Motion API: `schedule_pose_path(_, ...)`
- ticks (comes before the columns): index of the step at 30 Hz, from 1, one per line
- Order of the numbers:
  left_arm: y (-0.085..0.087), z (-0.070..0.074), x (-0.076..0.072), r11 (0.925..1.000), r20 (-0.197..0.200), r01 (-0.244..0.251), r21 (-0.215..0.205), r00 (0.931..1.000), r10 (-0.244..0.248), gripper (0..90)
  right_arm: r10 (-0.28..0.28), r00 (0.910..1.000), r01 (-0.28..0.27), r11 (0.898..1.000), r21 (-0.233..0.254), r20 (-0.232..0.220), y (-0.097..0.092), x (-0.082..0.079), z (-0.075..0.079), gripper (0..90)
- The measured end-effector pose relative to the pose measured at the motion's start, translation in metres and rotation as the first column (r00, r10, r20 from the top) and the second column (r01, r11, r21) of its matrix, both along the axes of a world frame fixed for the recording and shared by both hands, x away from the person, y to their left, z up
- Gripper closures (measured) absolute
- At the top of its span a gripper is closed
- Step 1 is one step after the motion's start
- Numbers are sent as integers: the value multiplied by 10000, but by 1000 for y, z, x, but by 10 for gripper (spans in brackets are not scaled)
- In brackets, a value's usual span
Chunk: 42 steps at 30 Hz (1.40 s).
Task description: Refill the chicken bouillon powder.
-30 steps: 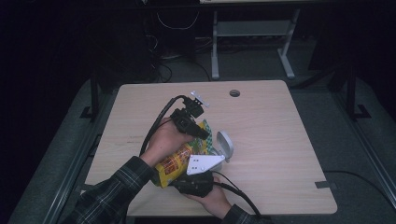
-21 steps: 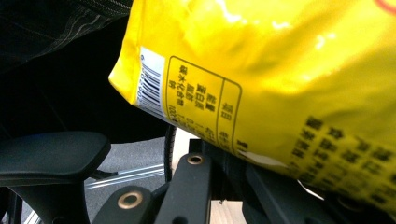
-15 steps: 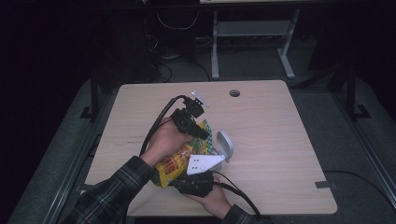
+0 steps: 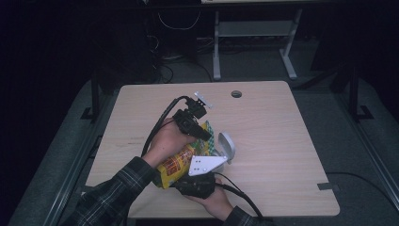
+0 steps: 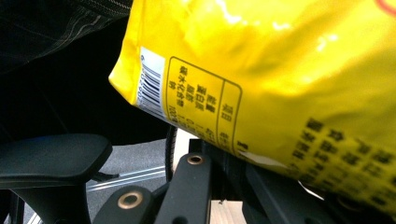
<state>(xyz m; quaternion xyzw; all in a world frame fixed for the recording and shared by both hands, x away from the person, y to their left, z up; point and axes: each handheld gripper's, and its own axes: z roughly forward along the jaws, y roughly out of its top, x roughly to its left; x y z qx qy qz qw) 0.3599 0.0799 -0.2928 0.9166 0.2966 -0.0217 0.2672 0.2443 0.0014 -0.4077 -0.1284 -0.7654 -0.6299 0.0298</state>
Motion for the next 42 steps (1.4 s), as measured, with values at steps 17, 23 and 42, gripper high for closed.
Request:
schedule_pose_path(17, -1, 1, 0, 9999, 54, -113, 89, 9999, 112, 899, 18, 10000, -18, 10000, 61, 17, 1, 0, 1, 900)
schedule_pose_path(23, 0, 2, 1, 9997, 59, -159, 194, 9999, 158, 899, 46, 10000, -46, 9999, 112, 11, 1, 1, 1, 899)
schedule_pose_path(42, 1, 3, 1, 9993, 34, -276, 262, 9996, 276, 899, 116, 9999, -116, 9998, 183, 21, 3, 1, 3, 900)
